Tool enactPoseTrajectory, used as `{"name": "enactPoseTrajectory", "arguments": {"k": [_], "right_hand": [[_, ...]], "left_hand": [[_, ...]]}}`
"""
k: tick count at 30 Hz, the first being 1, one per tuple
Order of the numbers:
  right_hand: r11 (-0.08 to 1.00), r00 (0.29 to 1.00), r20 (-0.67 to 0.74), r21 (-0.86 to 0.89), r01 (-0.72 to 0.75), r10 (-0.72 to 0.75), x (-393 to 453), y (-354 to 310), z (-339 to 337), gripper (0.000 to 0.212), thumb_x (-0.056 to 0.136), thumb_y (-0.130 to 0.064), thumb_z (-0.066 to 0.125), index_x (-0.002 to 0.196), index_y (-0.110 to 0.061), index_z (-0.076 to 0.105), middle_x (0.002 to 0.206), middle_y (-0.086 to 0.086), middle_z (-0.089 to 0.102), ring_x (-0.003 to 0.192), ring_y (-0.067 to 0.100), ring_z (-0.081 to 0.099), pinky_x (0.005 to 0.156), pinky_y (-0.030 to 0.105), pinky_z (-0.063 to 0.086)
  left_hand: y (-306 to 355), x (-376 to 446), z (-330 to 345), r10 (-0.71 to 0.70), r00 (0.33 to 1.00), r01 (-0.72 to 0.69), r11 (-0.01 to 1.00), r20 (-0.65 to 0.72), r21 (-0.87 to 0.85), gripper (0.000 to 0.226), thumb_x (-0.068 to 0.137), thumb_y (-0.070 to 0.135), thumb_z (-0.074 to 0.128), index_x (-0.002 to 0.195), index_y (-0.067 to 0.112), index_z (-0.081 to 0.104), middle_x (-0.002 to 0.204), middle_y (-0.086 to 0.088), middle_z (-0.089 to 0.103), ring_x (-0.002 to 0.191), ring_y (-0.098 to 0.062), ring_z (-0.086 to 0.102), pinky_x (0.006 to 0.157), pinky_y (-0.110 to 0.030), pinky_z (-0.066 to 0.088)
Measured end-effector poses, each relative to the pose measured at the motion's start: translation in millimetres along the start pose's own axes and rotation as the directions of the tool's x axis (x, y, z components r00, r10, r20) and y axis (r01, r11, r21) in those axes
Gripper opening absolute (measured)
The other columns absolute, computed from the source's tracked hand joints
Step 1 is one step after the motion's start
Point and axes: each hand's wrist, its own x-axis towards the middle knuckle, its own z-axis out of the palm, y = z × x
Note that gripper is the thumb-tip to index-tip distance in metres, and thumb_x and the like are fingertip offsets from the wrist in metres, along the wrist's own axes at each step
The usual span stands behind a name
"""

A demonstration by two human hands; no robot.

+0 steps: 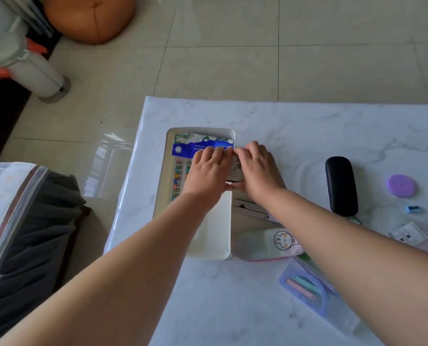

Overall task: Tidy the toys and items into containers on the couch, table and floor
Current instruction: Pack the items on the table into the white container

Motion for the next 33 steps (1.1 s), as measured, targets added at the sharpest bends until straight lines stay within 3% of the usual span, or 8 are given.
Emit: {"name": "enactPoseTrajectory", "arguments": {"k": [4, 7, 11, 17, 23, 25, 29, 33], "right_hand": [[0.999, 0.994, 0.096, 0.036, 0.041, -0.045, 16.4, -41.2, 15.1, 0.084, 0.057, -0.049, 0.085, 0.126, -0.012, 0.053, 0.113, 0.012, 0.050, 0.104, 0.034, 0.053, 0.089, 0.040, 0.045], [0.997, 0.971, 0.229, 0.063, 0.052, -0.065, 25.0, -61.6, 30.3, 0.078, 0.070, -0.049, 0.078, 0.130, -0.011, 0.045, 0.123, 0.011, 0.043, 0.114, 0.031, 0.046, 0.097, 0.039, 0.040], [0.999, 0.946, 0.322, 0.032, 0.028, -0.037, 32.9, -70.2, 42.6, 0.070, 0.076, -0.033, 0.075, 0.134, -0.013, 0.041, 0.130, 0.009, 0.038, 0.120, 0.029, 0.041, 0.102, 0.039, 0.039], [0.995, 0.942, 0.332, -0.095, -0.030, 0.060, 36.2, -70.6, 59.1, 0.059, 0.078, -0.015, 0.070, 0.130, -0.014, 0.042, 0.132, 0.009, 0.038, 0.122, 0.031, 0.040, 0.100, 0.041, 0.042], [0.986, 0.989, 0.112, -0.147, -0.082, 0.099, 32.5, -75.5, 70.0, 0.032, 0.080, -0.001, 0.060, 0.111, -0.008, 0.053, 0.117, 0.015, 0.051, 0.109, 0.034, 0.050, 0.090, 0.040, 0.043], [0.979, 0.989, 0.085, -0.172, -0.107, 0.123, 32.8, -71.3, 70.8, 0.027, 0.080, -0.005, 0.063, 0.106, -0.008, 0.055, 0.114, 0.015, 0.053, 0.106, 0.033, 0.052, 0.089, 0.038, 0.044], [0.989, 0.977, 0.209, -0.146, -0.019, 0.049, 36.8, -60.5, 61.6, 0.025, 0.086, -0.014, 0.061, 0.110, -0.012, 0.055, 0.121, 0.010, 0.048, 0.117, 0.031, 0.043, 0.098, 0.037, 0.035], [0.999, 0.992, 0.123, -0.037, -0.027, 0.031, 34.0, -44.2, 44.8, 0.024, 0.084, -0.026, 0.066, 0.104, -0.013, 0.060, 0.114, 0.009, 0.054, 0.111, 0.031, 0.047, 0.092, 0.038, 0.037]], "left_hand": [[-48.3, -12.0, -0.6, -0.001, 1.000, 0.001, 0.998, 0.000, 0.066, 0.091, 0.054, 0.056, 0.080, 0.125, 0.003, 0.058, 0.108, -0.011, 0.062, 0.100, -0.034, 0.057, 0.091, -0.039, 0.042], [-69.7, -21.8, 4.6, -0.036, 0.998, 0.031, 0.995, 0.058, 0.095, 0.083, 0.060, 0.053, 0.081, 0.125, 0.007, 0.056, 0.113, -0.008, 0.059, 0.108, -0.032, 0.053, 0.095, -0.037, 0.035], [-79.3, -21.6, 18.5, -0.081, 0.984, 0.070, 0.995, 0.157, 0.071, 0.077, 0.073, 0.047, 0.074, 0.136, 0.013, 0.044, 0.129, -0.004, 0.049, 0.122, -0.026, 0.042, 0.103, -0.033, 0.027], [-82.5, -12.1, 35.0, -0.068, 0.980, 0.058, 0.997, 0.186, 0.057, 0.072, 0.077, 0.035, 0.073, 0.137, 0.013, 0.041, 0.130, -0.004, 0.047, 0.122, -0.026, 0.040, 0.105, -0.033, 0.027], [-84.9, -11.9, 47.7, -0.104, 0.976, 0.114, 0.993, 0.190, -0.043, 0.061, 0.088, 0.018, 0.063, 0.141, 0.017, 0.034, 0.141, -0.006, 0.038, 0.130, -0.027, 0.037, 0.100, -0.035, 0.041], [-85.0, -10.4, 48.7, -0.093, 0.975, 0.102, 0.994, 0.201, -0.035, 0.060, 0.088, 0.020, 0.063, 0.140, 0.017, 0.034, 0.142, -0.007, 0.038, 0.131, -0.028, 0.036, 0.098, -0.036, 0.043], [-83.7, -3.8, 44.8, -0.099, 0.969, 0.099, 0.995, 0.227, 0.010, 0.061, 0.085, 0.026, 0.068, 0.136, 0.017, 0.036, 0.138, -0.007, 0.042, 0.127, -0.027, 0.040, 0.094, -0.035, 0.045], [-73.1, 0.9, 33.9, -0.096, 0.972, 0.093, 0.995, 0.213, 0.023, 0.059, 0.085, 0.046, 0.063, 0.132, 0.018, 0.042, 0.129, -0.006, 0.046, 0.118, -0.026, 0.044, 0.092, -0.036, 0.043]]}}
